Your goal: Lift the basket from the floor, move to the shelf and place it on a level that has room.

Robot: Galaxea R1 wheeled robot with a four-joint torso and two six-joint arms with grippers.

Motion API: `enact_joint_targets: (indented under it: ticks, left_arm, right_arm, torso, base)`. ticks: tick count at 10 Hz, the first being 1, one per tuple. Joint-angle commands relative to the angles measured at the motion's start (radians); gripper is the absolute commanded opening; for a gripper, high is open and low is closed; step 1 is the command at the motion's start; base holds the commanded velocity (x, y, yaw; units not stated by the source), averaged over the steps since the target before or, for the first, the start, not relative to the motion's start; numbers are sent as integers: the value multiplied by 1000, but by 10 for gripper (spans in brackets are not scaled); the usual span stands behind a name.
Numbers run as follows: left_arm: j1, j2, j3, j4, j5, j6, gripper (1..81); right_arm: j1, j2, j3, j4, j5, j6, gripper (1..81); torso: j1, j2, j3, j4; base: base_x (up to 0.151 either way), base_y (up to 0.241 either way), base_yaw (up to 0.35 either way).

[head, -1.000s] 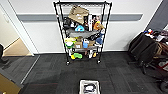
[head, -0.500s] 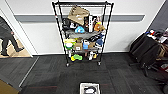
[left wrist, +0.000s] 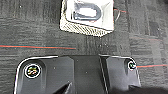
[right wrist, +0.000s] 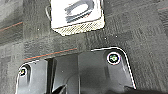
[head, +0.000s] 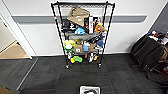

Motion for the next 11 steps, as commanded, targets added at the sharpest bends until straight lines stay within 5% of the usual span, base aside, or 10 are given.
enact_joint_targets:
  ticks: [1, 8, 11]
  left_arm:
    - [-46, -7, 10, 7, 47, -1, 811]
    - [-39, -7, 10, 7, 47, -1, 811]
    - [-31, -4, 10, 9, 58, 0, 811]
  right_arm:
    - [49, 2, -18, 10, -49, 1, 811]
    - [50, 2, -25, 21, -49, 1, 811]
    - [49, 2, -29, 22, -49, 1, 811]
  torso:
    - [0, 0, 0, 0]
    - [0, 0, 0, 0]
    - [1, 0, 0, 0]
  base:
    - [121, 0, 0]
    - [120, 0, 0]
    - [0, 0, 0]
